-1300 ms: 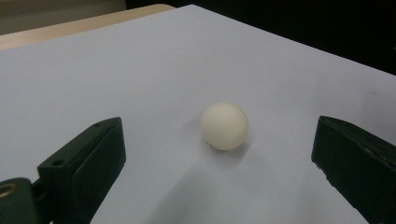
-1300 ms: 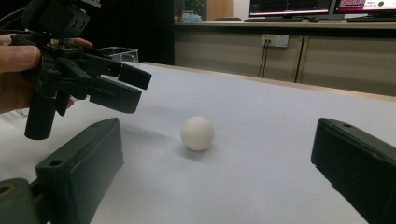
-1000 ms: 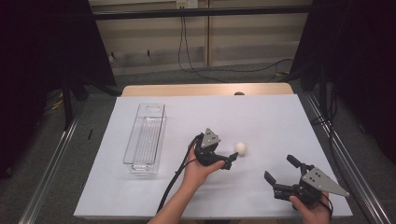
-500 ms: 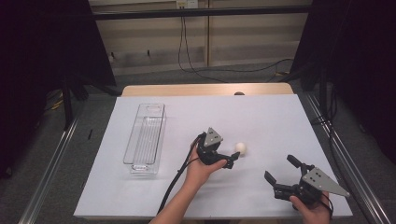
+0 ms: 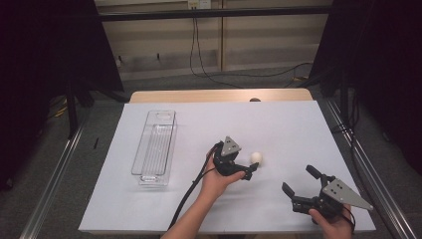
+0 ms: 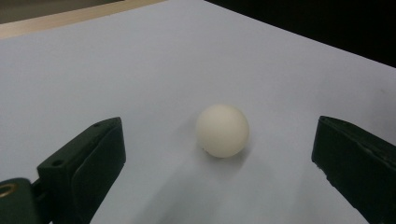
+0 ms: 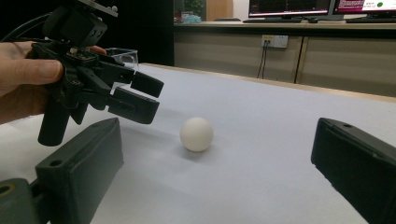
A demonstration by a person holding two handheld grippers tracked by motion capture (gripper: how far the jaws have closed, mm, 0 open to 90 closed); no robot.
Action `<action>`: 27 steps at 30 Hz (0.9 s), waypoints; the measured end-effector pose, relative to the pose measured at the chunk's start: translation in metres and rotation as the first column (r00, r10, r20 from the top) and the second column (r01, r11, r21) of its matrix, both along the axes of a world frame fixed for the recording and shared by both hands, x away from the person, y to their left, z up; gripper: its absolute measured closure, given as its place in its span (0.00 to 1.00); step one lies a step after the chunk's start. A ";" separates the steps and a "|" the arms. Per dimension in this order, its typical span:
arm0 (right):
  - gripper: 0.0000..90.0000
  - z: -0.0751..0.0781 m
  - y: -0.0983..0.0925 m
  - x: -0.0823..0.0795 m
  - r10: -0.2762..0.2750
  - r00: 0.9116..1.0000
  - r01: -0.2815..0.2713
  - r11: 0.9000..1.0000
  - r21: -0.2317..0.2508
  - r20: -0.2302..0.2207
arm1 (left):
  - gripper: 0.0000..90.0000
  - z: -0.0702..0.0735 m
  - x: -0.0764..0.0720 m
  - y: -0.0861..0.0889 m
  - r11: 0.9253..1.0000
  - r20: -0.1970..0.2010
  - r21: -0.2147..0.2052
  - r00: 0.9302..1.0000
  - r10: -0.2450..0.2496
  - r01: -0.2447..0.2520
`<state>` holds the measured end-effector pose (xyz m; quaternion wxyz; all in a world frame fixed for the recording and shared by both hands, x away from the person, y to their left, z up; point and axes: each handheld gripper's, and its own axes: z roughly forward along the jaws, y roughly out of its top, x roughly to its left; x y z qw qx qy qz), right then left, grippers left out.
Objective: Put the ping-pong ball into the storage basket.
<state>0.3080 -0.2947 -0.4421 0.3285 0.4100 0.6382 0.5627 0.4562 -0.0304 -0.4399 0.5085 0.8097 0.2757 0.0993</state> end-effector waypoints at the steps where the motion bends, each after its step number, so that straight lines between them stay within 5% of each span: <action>1: 0.02 0.000 0.000 0.000 0.000 1.000 0.000 1.000 0.000 0.000 | 0.03 0.000 0.000 0.000 1.000 -0.001 0.001 1.000 0.003 -0.003; 27: 0.02 0.000 0.000 0.000 -0.002 1.000 0.002 1.000 0.004 0.004 | 0.04 0.000 0.005 -0.012 0.999 -0.007 0.041 1.000 -0.009 0.010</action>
